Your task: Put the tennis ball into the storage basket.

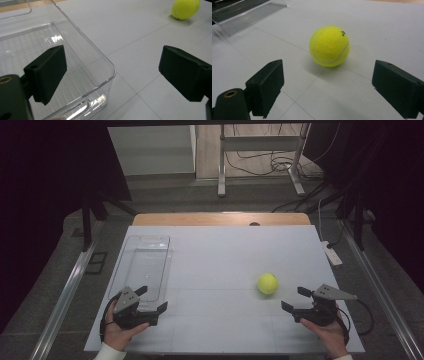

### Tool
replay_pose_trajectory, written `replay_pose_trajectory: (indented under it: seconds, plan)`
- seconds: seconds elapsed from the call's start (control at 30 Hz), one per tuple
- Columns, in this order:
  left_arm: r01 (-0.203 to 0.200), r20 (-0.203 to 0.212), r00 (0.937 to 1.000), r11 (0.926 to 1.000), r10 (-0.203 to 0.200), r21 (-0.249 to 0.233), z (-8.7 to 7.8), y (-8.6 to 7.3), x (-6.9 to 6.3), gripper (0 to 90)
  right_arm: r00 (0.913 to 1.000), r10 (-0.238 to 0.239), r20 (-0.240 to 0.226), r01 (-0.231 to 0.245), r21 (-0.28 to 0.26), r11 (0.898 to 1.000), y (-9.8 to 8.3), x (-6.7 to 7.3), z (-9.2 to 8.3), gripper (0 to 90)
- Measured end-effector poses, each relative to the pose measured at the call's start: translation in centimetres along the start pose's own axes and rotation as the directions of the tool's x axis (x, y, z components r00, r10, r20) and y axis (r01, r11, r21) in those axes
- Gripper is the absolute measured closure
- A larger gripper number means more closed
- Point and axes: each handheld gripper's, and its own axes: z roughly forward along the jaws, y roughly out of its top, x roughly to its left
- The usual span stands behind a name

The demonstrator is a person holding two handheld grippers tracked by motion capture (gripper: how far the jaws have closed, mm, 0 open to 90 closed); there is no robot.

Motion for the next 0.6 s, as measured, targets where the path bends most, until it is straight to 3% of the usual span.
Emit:
replay_pose_trajectory:
  seconds: [0.6]
  plan:
    - [-0.003, -0.006, 1.0000, 1.0000, 0.003, 0.006, -0.10, -0.26, -0.13, 9.0, 1.0000, 0.006, 0.002, -0.006, 0.003, 1.000, -0.14, -0.15, 0.04, 11.4]
